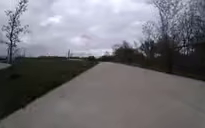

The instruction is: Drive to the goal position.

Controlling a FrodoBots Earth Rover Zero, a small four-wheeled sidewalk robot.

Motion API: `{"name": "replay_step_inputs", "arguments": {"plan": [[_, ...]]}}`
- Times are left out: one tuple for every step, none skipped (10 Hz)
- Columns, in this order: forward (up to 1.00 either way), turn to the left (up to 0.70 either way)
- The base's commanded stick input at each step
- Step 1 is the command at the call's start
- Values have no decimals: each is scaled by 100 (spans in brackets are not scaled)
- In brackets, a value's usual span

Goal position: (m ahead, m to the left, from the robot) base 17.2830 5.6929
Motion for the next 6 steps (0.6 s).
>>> {"name": "replay_step_inputs", "arguments": {"plan": [[100, 0], [100, 0], [100, 0], [100, 0], [100, 0], [100, 0]]}}
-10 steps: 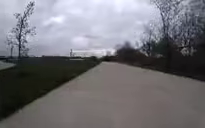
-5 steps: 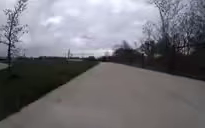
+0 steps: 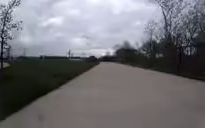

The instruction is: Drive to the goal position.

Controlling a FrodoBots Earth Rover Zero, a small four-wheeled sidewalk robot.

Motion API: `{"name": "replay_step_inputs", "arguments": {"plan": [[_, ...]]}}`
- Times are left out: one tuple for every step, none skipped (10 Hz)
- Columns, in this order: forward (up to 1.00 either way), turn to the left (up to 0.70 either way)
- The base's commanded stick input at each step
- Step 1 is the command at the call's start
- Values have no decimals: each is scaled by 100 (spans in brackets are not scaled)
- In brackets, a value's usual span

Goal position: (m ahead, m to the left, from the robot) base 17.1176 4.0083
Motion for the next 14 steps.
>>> {"name": "replay_step_inputs", "arguments": {"plan": [[100, 0], [100, 0], [100, 0], [100, -17], [100, -27], [100, -27], [100, -27], [100, -18], [100, 0], [100, 0], [100, 0], [100, 0], [100, 0], [100, 0]]}}
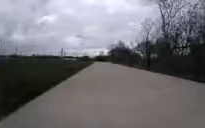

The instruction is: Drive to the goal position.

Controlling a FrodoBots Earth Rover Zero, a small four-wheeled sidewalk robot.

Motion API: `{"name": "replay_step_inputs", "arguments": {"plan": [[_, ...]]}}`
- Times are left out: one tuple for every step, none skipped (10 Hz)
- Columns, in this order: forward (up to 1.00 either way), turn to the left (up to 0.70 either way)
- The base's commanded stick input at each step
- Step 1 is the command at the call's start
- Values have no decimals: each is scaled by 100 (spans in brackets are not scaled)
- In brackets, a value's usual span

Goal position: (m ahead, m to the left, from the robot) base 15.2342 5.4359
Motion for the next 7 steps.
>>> {"name": "replay_step_inputs", "arguments": {"plan": [[100, 0], [100, 0], [100, 0], [100, -8], [100, -25], [100, 0], [100, 0]]}}
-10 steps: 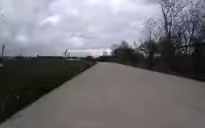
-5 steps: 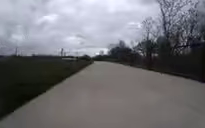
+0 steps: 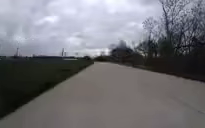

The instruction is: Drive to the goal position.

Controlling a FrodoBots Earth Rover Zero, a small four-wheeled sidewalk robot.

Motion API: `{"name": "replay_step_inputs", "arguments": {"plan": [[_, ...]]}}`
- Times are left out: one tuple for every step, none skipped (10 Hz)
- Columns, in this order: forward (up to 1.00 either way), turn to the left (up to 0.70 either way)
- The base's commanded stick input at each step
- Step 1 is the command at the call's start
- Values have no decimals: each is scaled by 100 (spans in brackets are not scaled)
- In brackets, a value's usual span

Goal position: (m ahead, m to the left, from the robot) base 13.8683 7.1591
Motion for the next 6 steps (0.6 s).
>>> {"name": "replay_step_inputs", "arguments": {"plan": [[100, 0], [100, 0], [100, 0], [100, 0], [100, 0], [100, 0]]}}
